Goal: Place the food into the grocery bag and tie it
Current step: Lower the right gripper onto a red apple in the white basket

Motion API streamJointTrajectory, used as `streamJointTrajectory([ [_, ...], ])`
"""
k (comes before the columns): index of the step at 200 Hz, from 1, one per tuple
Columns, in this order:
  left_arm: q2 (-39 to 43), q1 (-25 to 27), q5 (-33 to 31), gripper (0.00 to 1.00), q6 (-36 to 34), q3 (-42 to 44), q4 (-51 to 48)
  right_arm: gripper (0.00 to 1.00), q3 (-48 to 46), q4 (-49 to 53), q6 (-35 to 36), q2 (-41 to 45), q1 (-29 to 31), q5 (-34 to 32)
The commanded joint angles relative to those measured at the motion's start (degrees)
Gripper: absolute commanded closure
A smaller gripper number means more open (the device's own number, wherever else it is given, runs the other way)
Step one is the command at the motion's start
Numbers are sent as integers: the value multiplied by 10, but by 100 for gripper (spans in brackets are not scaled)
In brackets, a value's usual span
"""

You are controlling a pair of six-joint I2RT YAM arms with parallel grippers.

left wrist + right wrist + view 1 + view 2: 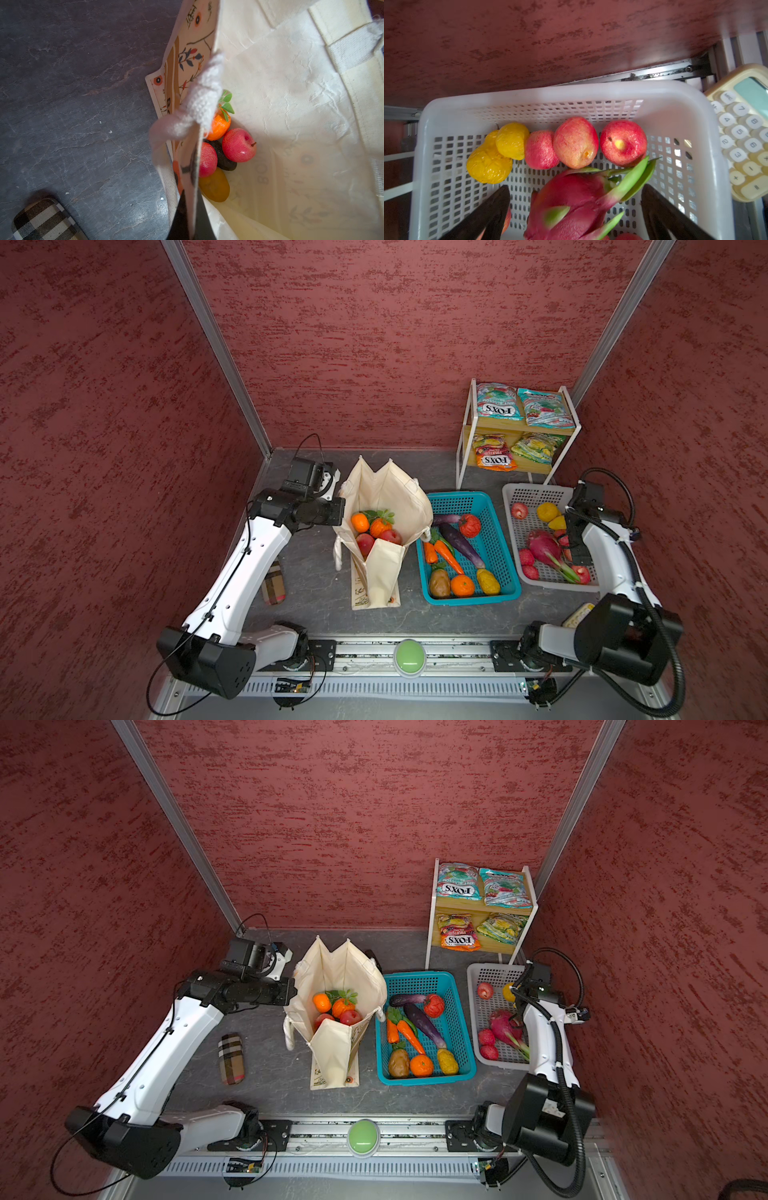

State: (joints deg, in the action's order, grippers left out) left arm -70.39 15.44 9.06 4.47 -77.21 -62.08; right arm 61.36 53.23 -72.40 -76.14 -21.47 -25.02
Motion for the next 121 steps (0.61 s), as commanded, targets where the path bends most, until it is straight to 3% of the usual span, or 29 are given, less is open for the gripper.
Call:
streamJointTrajectory([
  [1, 11, 1, 8, 100, 1, 1, -10, 1, 9, 16, -23, -21, -11, -24],
  [23, 12, 1, 8, 100, 1, 1, -10, 2, 5, -1, -19, -38, -16, -25],
  [80, 10, 1, 5, 100, 0, -4, -14, 14, 2, -52, 9, -63, -25, -25],
  [121, 10, 1, 3, 100, -1, -6, -16, 16, 2, -68, 32, -98, -32, -12],
])
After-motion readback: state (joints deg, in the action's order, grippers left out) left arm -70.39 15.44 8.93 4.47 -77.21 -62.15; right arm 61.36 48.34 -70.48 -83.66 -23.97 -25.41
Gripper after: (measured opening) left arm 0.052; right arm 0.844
